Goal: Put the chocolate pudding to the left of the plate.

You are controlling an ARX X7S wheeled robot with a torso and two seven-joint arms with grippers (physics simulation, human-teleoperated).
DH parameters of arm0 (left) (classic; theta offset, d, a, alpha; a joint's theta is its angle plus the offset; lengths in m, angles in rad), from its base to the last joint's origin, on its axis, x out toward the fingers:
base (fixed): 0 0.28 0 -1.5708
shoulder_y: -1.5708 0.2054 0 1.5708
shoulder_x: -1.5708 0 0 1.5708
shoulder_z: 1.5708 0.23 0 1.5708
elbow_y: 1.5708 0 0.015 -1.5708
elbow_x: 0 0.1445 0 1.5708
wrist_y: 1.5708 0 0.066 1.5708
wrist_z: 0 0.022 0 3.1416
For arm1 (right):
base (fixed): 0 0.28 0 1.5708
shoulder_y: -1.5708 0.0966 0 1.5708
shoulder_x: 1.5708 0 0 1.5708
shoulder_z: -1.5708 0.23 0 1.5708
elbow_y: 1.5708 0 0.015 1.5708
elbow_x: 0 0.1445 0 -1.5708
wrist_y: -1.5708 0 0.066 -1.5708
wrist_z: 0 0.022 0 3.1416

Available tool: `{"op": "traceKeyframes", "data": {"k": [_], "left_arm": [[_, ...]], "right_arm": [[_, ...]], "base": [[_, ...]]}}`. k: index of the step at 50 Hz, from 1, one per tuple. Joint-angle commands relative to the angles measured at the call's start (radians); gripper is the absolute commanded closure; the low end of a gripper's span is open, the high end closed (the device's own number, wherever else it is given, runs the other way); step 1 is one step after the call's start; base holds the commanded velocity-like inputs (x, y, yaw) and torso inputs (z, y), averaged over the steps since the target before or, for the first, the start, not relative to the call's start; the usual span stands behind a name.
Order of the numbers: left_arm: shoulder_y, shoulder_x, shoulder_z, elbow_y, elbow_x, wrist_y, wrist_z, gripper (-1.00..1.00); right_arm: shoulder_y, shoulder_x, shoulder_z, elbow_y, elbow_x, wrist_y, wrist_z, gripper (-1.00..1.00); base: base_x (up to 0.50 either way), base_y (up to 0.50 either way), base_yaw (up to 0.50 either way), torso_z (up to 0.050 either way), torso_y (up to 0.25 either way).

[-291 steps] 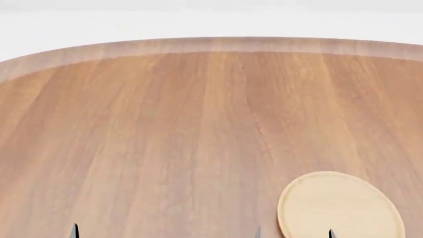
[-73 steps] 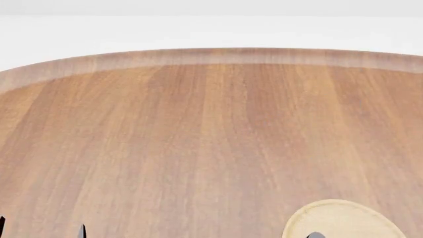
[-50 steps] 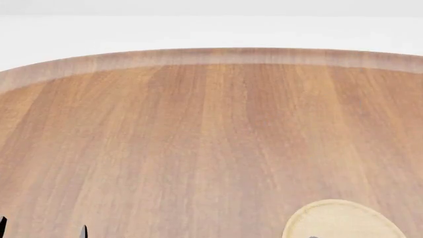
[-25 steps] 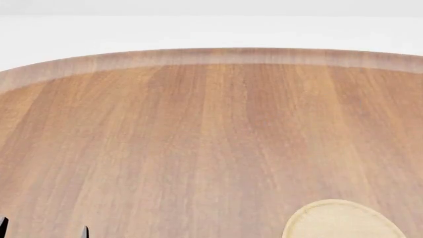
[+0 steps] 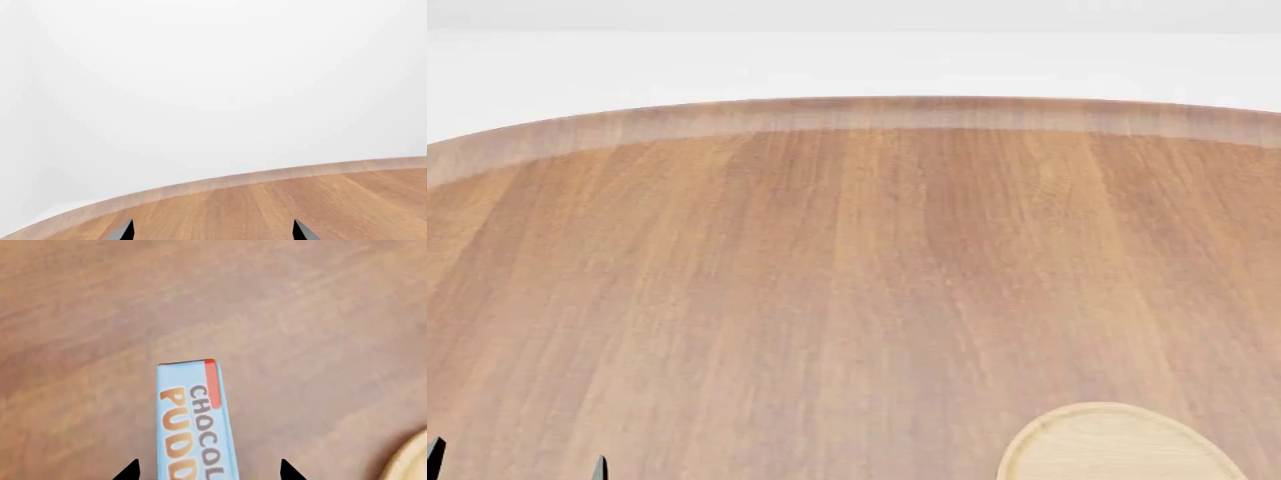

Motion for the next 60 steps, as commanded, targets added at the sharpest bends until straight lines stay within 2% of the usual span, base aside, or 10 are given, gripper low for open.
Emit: {"op": "traceKeyframes", "data": {"k": [1, 5, 6, 19, 44, 60], "left_arm": [[-0.001, -0.003, 0.004, -0.002, -0.001, 0.002, -0.002, -1.0], [-0.001, -0.004, 0.005, -0.002, -0.002, 0.003, -0.004, -1.0], [-0.001, -0.004, 0.005, -0.003, -0.002, 0.003, -0.004, -1.0], [-0.002, -0.007, 0.009, -0.001, -0.001, 0.001, -0.008, -1.0], [-0.005, -0.013, 0.016, 0.0, -0.004, -0.001, -0.015, -1.0], [-0.006, -0.018, 0.027, 0.002, -0.004, 0.0, -0.013, -1.0]], "right_arm": [[-0.005, -0.025, -0.01, 0.05, -0.009, -0.019, -0.012, -1.0], [-0.007, -0.025, -0.013, 0.049, -0.008, -0.014, -0.014, -1.0], [-0.009, -0.023, -0.014, 0.045, -0.002, -0.011, -0.02, 1.0], [0.0, -0.029, -0.016, 0.045, -0.005, -0.007, -0.02, 1.0], [0.089, 0.014, 0.014, -0.085, 0.012, 0.095, 0.008, 1.0], [0.139, -0.009, 0.023, -0.054, 0.005, 0.107, 0.0, 1.0]], "base": [[0.0, 0.0, 0.0, 0.0, 0.0], [0.0, 0.0, 0.0, 0.0, 0.0], [0.0, 0.0, 0.0, 0.0, 0.0], [0.0, 0.0, 0.0, 0.0, 0.0], [0.0, 0.0, 0.0, 0.0, 0.0], [0.0, 0.0, 0.0, 0.0, 0.0]]}}
